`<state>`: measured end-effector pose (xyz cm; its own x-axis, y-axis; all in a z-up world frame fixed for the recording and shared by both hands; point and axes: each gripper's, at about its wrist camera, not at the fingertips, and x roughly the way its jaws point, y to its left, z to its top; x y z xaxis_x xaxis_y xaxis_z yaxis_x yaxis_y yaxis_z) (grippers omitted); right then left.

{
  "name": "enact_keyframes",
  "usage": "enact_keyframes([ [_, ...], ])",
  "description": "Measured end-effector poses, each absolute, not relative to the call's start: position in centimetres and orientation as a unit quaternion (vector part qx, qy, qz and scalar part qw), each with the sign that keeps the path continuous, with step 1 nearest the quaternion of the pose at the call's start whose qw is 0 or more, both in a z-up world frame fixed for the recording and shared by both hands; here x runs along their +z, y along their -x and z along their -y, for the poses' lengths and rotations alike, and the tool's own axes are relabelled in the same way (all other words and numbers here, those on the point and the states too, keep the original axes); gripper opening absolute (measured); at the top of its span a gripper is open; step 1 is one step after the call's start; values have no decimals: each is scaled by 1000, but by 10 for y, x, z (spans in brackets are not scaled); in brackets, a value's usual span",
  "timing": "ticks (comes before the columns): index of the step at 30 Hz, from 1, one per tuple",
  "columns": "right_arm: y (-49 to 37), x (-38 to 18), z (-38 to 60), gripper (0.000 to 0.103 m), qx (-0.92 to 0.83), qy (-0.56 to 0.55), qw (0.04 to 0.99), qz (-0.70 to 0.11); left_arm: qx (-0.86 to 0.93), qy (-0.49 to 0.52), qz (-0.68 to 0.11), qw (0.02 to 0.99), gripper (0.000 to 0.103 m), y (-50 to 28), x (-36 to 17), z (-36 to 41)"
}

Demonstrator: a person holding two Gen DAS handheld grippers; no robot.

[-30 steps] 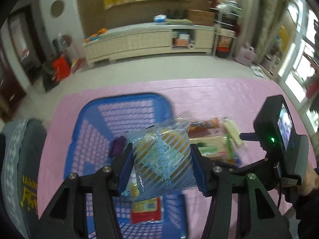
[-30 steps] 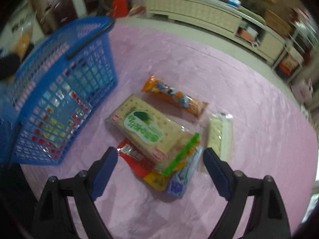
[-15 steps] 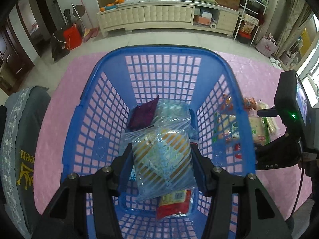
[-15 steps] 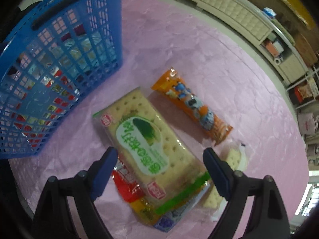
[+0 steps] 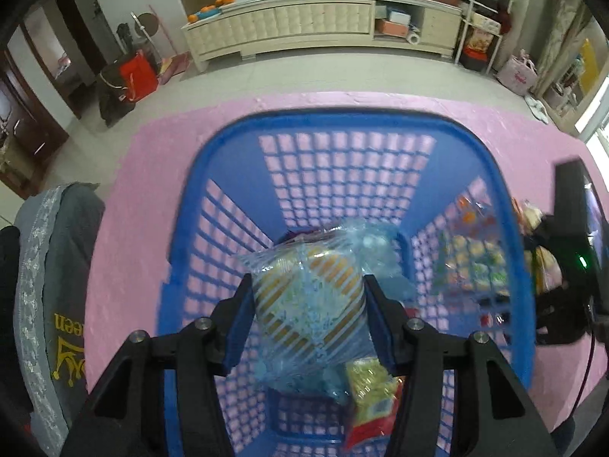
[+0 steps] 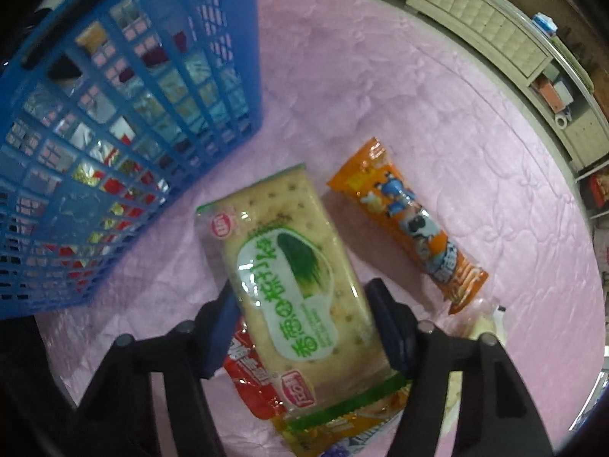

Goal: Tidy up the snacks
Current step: 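Release the biscuit bag while the right gripper grasps the green cracker pack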

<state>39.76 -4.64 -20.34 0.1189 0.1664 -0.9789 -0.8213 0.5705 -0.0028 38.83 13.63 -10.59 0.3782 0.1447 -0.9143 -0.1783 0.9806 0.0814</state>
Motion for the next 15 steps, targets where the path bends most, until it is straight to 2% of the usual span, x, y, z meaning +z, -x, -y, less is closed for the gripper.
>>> enact_keyframes([
  [2, -396, -200, 47, 68, 357, 280, 696, -557, 97, 32, -552, 828, 53, -393, -108, -144],
  [5, -385, -186, 55, 68, 358, 264, 709, -548, 96, 22, -548, 831, 63, -394, -105, -145],
  [15, -337, -134, 77, 68, 347, 234, 740, -526, 91, 39, -517, 850, 64, -343, -65, -136],
])
